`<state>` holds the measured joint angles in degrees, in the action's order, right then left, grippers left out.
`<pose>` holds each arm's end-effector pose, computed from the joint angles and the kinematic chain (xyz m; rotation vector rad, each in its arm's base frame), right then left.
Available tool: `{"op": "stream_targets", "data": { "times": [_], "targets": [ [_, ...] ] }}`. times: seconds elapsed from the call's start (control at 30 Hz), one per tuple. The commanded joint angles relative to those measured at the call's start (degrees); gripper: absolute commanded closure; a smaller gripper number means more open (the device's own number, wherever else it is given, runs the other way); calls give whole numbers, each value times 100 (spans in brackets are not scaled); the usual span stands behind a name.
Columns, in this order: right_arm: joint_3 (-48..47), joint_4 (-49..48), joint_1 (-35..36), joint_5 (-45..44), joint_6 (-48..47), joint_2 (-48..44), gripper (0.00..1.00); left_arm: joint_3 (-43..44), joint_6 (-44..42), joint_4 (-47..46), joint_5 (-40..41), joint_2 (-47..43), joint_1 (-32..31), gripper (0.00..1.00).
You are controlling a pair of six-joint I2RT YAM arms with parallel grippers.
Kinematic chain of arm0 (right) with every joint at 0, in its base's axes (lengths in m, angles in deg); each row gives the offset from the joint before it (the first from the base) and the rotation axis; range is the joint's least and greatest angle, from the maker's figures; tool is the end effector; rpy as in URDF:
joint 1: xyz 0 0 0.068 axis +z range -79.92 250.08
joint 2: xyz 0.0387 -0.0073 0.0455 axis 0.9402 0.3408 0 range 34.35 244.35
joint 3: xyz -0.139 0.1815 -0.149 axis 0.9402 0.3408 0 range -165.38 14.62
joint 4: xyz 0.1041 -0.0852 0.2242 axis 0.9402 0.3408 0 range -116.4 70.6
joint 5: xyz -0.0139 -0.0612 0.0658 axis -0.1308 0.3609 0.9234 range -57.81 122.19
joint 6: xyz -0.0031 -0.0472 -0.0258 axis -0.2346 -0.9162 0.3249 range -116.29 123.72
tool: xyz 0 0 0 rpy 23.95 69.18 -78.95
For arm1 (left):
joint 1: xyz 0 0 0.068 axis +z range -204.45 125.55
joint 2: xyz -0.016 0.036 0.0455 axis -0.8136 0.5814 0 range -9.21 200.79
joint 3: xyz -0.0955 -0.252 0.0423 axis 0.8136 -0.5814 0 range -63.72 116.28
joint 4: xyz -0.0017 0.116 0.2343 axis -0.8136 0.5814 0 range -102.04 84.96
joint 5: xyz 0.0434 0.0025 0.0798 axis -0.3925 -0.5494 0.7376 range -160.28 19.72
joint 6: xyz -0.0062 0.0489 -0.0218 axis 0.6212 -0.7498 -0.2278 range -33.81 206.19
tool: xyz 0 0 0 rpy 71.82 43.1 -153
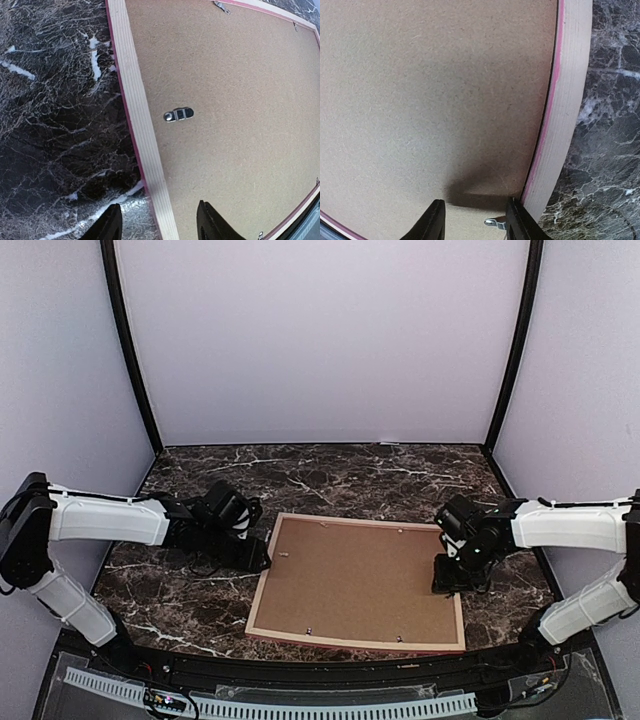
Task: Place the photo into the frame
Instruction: Adjust the photo frame at the center of the board.
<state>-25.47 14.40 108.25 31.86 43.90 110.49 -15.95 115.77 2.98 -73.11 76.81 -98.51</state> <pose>0.1693 0.1328 0.1675 0.0528 2.9523 0.2083 0.2121 -0.2075 0.1845 0.3487 2.5760 -0.5683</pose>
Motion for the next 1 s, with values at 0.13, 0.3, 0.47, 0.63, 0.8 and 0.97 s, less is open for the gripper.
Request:
{"op": "stream_targets", "data": {
  "times": [0.13,0.3,0.47,0.63,0.8,0.97],
  "targets": [
    [36,444,34,359,6,-153,62,111,-4,81,208,275,-1,47],
    [111,488,32,466,-23,-161,65,102,35,56,211,437,-5,47],
    [184,538,26,533,-38,-154,67,84,39,46,220,497,-6,47],
    [157,690,31,516,-22,-188,67,43,66,21,221,579,-3,47],
    [-36,962,31,346,-160,-139,62,-33,107,-85,219,730,2,47],
    [-252,1039,32,136,-179,-217,55,61,71,-113,215,913,0,52]
  ]
}}
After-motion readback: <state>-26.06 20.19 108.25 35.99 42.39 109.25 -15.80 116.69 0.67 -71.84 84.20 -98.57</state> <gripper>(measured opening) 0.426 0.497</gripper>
